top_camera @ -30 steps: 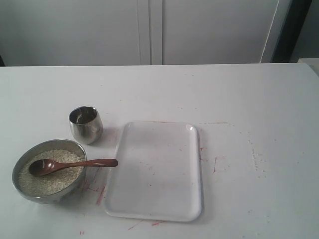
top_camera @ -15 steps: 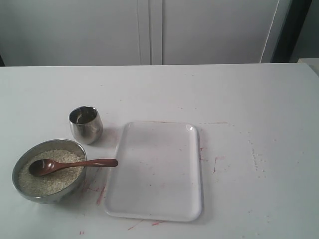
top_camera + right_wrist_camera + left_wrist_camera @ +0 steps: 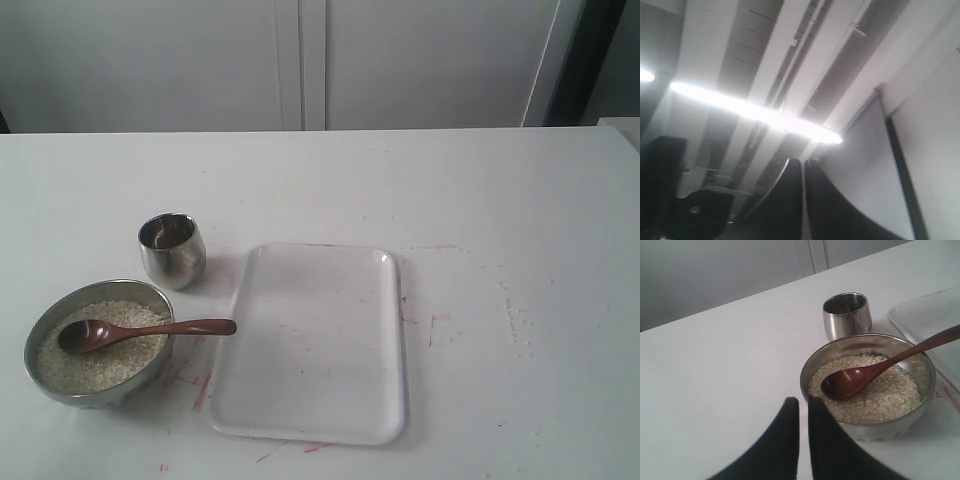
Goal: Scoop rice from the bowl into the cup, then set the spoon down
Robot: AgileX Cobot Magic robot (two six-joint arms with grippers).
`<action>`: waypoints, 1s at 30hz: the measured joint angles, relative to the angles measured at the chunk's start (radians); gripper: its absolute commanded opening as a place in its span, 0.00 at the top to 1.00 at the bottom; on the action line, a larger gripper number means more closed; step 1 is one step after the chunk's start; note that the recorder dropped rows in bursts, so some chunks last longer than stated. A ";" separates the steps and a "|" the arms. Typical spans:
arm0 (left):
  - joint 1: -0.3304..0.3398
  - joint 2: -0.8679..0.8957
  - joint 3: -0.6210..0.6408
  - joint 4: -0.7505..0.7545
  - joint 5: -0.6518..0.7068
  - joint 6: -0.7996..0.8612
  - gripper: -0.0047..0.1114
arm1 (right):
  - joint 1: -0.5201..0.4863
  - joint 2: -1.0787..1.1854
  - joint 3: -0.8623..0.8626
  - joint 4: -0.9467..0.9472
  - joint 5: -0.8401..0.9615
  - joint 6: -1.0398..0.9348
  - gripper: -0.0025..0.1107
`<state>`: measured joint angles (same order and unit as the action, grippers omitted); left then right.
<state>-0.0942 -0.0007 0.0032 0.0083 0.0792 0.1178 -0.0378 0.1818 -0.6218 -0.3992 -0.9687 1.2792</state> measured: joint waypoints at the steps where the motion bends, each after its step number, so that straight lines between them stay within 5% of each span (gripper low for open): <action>1: 0.000 0.000 0.000 0.000 0.000 0.000 0.84 | 0.000 0.000 -0.032 -0.006 0.071 -0.008 0.98; 6: 0.000 0.000 0.000 0.000 0.000 0.000 0.84 | 0.072 0.122 -0.300 -0.438 0.431 0.000 0.98; 13: 0.000 0.000 0.000 0.000 0.000 0.000 0.84 | 0.178 0.458 -0.578 -1.248 0.361 0.573 0.98; 22: 0.000 0.000 0.000 0.000 0.000 0.000 0.84 | 0.188 0.774 -0.661 -1.338 0.033 0.719 0.98; 30: 0.000 0.000 0.000 0.000 0.000 0.000 0.84 | 0.188 0.893 -0.661 -1.353 -0.004 0.734 0.98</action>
<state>-0.0942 -0.0007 0.0032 0.0083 0.0792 0.1178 0.1502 1.0746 -1.2830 -1.7525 -0.9729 2.0134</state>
